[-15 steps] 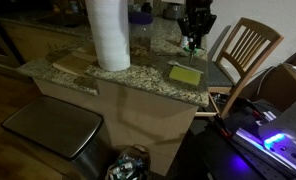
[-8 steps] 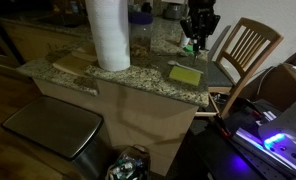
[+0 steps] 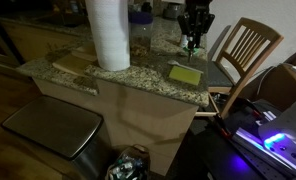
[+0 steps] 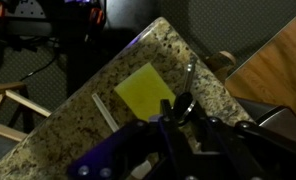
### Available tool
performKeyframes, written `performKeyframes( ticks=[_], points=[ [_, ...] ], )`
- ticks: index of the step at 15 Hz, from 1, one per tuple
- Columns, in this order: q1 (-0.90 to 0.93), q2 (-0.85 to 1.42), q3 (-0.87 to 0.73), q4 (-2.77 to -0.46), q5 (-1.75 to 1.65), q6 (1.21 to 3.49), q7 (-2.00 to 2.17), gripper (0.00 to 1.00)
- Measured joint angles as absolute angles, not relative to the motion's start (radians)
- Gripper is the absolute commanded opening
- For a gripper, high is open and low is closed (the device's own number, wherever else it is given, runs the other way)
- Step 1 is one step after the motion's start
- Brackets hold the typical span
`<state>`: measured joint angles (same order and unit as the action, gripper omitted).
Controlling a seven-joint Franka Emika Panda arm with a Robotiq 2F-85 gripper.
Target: Get the keys and put them on the yellow sponge
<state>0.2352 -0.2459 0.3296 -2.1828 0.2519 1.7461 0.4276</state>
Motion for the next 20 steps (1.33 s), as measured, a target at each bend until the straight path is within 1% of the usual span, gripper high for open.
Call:
performKeyframes(
  ticks=[5,9,10,12,13,17,20],
  points=[
    [0.235,-0.257,0.332,-2.182,0.085,1.886,0.434,0.06],
    [0.235,-0.41,0.306,-2.098,0.065,1.869,0.391,0.06],
    [0.235,-0.45,0.301,-2.07,0.065,1.84,0.375,0.22],
    [0.235,-0.492,0.302,-2.058,0.067,1.824,0.374,0.22],
    [0.235,-0.489,0.304,-2.064,0.067,1.824,0.375,0.06],
    [0.232,-0.446,0.306,-2.079,0.082,1.826,0.375,0.06],
    [0.232,-0.385,0.304,-2.135,0.129,1.84,0.374,0.06]
  ],
)
